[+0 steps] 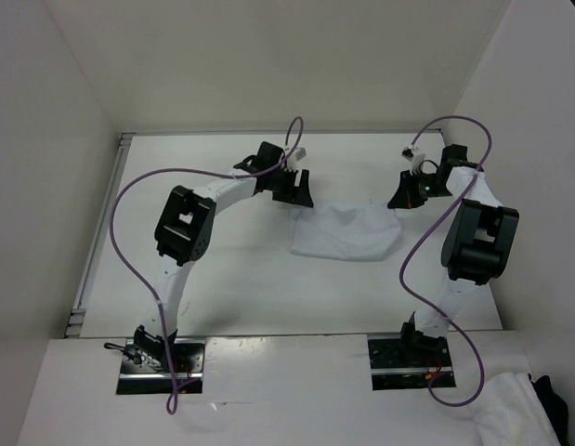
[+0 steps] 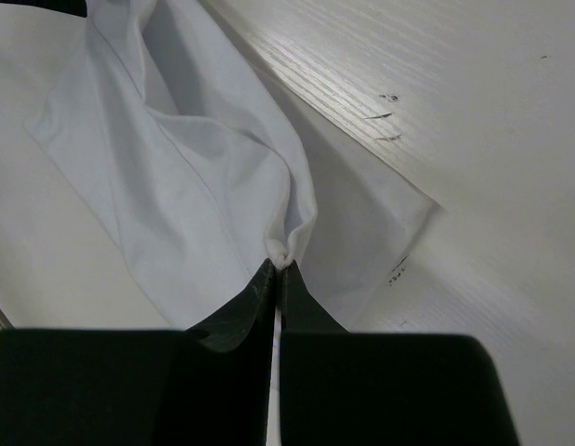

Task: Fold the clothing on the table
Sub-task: Fold the skirt

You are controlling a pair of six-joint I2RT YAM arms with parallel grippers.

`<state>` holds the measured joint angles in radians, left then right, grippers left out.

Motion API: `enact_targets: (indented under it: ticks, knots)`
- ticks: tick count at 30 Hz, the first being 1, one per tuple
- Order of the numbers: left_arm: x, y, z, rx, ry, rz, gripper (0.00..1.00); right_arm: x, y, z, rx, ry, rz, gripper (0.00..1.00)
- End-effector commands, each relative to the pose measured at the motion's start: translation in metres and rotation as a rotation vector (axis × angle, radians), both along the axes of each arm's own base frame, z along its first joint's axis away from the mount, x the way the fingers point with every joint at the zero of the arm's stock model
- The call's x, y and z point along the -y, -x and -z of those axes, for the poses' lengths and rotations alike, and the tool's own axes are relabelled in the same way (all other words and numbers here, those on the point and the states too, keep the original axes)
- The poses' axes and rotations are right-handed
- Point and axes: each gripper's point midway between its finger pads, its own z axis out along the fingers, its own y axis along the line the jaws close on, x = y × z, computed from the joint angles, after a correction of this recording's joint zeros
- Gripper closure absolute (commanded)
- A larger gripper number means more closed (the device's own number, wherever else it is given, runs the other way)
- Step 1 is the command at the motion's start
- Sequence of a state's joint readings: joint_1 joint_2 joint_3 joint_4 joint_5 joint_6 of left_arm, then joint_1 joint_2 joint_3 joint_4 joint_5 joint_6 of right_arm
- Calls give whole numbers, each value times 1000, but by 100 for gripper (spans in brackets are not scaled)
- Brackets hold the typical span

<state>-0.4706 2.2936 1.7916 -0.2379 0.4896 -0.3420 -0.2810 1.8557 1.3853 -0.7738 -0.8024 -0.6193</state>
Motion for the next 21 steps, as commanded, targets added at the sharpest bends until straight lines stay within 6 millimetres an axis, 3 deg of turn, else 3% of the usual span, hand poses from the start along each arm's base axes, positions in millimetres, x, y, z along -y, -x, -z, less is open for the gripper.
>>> enact_targets:
  ticks: [1,18,21]
  knots:
    - [9,-11,-6,34,44,24,19,-5,-4,-9,13,-19,-17,100]
    - [24,-19,-14,34,128,32,44,-6,-2,-9,-2,-26,-10,100]
    - [26,-19,-17,27,143,29,54,-6,-2,-9,-2,-26,-10,100]
